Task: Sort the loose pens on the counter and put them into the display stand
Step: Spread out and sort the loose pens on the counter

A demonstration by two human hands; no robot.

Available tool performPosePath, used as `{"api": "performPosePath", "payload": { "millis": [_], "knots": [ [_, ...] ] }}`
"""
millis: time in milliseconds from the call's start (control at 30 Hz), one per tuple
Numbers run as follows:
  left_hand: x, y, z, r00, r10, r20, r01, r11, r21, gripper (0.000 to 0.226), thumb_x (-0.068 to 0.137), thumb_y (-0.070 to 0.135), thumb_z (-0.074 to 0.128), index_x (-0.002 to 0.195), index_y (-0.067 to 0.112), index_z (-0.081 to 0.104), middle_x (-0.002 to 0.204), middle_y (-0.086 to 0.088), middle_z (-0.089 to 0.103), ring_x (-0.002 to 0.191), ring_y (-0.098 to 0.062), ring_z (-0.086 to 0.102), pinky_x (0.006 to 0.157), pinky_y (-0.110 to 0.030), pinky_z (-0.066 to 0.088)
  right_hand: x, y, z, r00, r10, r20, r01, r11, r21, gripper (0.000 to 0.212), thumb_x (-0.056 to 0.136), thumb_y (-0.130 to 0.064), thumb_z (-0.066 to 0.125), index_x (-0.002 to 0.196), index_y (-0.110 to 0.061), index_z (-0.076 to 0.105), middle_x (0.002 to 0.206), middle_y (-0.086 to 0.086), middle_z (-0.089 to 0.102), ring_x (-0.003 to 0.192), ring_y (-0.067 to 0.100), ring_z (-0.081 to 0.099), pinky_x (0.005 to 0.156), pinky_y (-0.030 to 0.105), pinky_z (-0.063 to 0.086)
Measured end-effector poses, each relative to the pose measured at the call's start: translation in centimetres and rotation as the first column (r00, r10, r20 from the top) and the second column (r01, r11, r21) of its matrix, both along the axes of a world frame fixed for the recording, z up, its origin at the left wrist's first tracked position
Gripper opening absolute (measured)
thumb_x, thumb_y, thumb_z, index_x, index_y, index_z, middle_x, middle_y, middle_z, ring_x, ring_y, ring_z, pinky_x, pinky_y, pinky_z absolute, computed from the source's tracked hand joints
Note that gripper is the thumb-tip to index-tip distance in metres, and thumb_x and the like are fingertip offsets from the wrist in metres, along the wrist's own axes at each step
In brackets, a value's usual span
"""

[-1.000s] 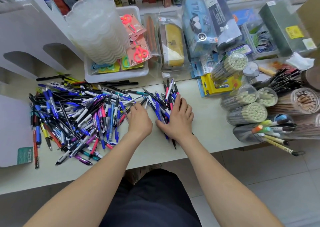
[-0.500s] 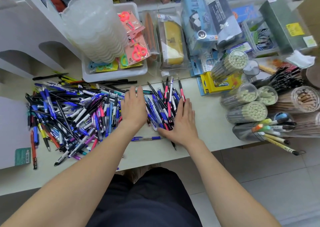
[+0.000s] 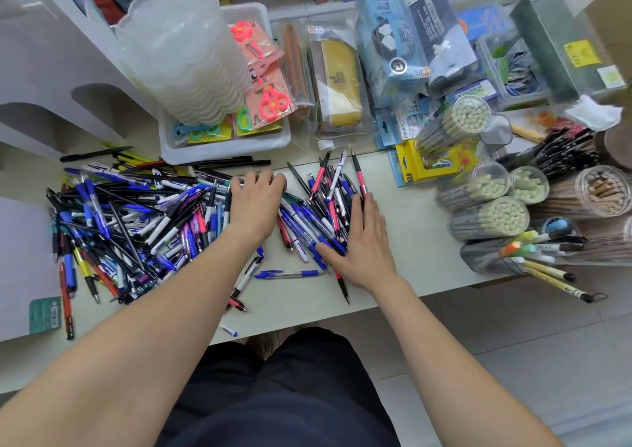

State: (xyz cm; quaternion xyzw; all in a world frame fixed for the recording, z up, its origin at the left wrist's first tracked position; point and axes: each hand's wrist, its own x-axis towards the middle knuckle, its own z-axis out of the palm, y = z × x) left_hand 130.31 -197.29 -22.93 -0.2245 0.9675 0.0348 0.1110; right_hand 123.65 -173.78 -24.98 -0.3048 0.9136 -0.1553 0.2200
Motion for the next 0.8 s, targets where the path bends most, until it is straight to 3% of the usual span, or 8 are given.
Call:
{"api": "performPosePath", "payload": {
  "millis": [167, 267, 367, 467, 533, 600, 700, 800],
  "knots": [
    [-0.9, -0.5, 0.7, 0.995, -0.093, 0.028, 0.093, 0.996, -0.007, 0.061, 0.076, -0.009, 0.072, 0.125, 0.020, 0.051, 0.126, -0.005, 0.058, 0.118, -0.032, 0.053, 0.102, -0.048, 0.042, 0.1, 0.0, -0.5, 0.999, 0.027, -0.044, -0.025, 0.999, 0.040, 0.120, 0.089, -0.089, 0.038, 0.165, -0.019, -0.025, 0.173, 0.016, -0.025, 0.162, 0.032, -0.018, 0.131, 0.056, 0.001],
    [-1.0, -0.7, 1.2, 0.990, -0.140, 0.011, 0.140, 0.986, -0.086, 0.045, 0.079, -0.004, 0.077, 0.116, 0.018, 0.063, 0.116, -0.008, 0.055, 0.113, -0.033, 0.053, 0.107, -0.051, 0.042, -0.4, -0.2, -0.2, 0.998, 0.051, -0.023, -0.051, 0.999, 0.015, 0.117, 0.092, -0.087, 0.040, 0.165, -0.024, -0.025, 0.174, 0.013, -0.023, 0.162, 0.030, -0.019, 0.131, 0.053, -0.007],
    [-0.7, -0.5, 1.8, 0.983, -0.155, -0.094, 0.142, 0.981, -0.131, 0.040, 0.077, -0.006, 0.079, 0.110, 0.016, 0.072, 0.108, -0.010, 0.058, 0.106, -0.036, 0.055, 0.107, -0.053, 0.041, -0.2, 0.0, 0.5, 0.998, -0.044, -0.045, 0.037, 0.989, -0.142, 0.089, 0.104, -0.067, 0.041, 0.169, -0.023, 0.001, 0.176, 0.012, 0.002, 0.163, 0.030, 0.000, 0.132, 0.049, 0.002],
    [0.0, 1.0, 1.9, 0.961, -0.232, -0.152, 0.227, 0.973, -0.050, 0.048, 0.076, -0.012, 0.077, 0.116, 0.014, 0.076, 0.105, -0.011, 0.062, 0.103, -0.036, 0.056, 0.096, -0.050, 0.044, 0.5, 0.7, 1.6, 0.973, -0.202, -0.108, 0.162, 0.940, -0.300, 0.048, 0.104, -0.036, 0.052, 0.148, -0.017, 0.046, 0.146, 0.010, 0.044, 0.135, 0.028, 0.041, 0.114, 0.050, 0.042],
    [0.6, 2.2, 1.6, 0.930, -0.333, -0.158, 0.340, 0.940, 0.024, 0.050, 0.081, -0.009, 0.076, 0.124, 0.016, 0.075, 0.116, -0.012, 0.067, 0.113, -0.035, 0.058, 0.098, -0.049, 0.046, 1.0, 1.3, 2.3, 0.970, -0.188, -0.157, 0.133, 0.942, -0.309, 0.027, 0.094, -0.030, 0.061, 0.119, -0.019, 0.060, 0.114, 0.000, 0.056, 0.105, 0.018, 0.051, 0.089, 0.041, 0.050],
    [1.6, 3.2, 1.3, 0.904, -0.381, -0.196, 0.402, 0.912, 0.080, 0.057, 0.078, -0.011, 0.075, 0.129, 0.015, 0.073, 0.133, -0.014, 0.065, 0.127, -0.036, 0.057, 0.108, -0.052, 0.046, 2.1, 2.0, 3.1, 0.992, -0.090, -0.089, 0.074, 0.983, -0.170, 0.016, 0.090, -0.038, 0.066, 0.097, -0.024, 0.061, 0.088, -0.009, 0.059, 0.081, 0.013, 0.055, 0.072, 0.036, 0.051],
    [3.8, 4.3, 1.8, 0.956, -0.108, -0.272, 0.147, 0.981, 0.130, 0.054, 0.069, -0.019, 0.070, 0.114, 0.011, 0.066, 0.116, -0.013, 0.060, 0.105, -0.034, 0.056, 0.083, -0.046, 0.049, 3.8, 2.4, 3.2, 0.998, 0.063, -0.027, -0.059, 0.992, 0.115, 0.020, 0.088, -0.045, 0.063, 0.087, -0.025, 0.060, 0.075, -0.009, 0.060, 0.071, 0.017, 0.061, 0.058, 0.032, 0.046],
    [6.2, 4.6, 2.4, 0.979, 0.125, -0.161, -0.108, 0.988, 0.115, 0.039, 0.076, 0.010, 0.069, 0.112, 0.010, 0.053, 0.112, -0.012, 0.051, 0.097, -0.032, 0.047, 0.077, -0.043, 0.045, 4.8, 1.9, 3.0, 0.986, 0.163, -0.042, -0.151, 0.966, 0.208, 0.016, 0.092, -0.031, 0.059, 0.085, -0.018, 0.055, 0.074, -0.002, 0.057, 0.068, 0.024, 0.056, 0.058, 0.032, 0.039]
  ]
}}
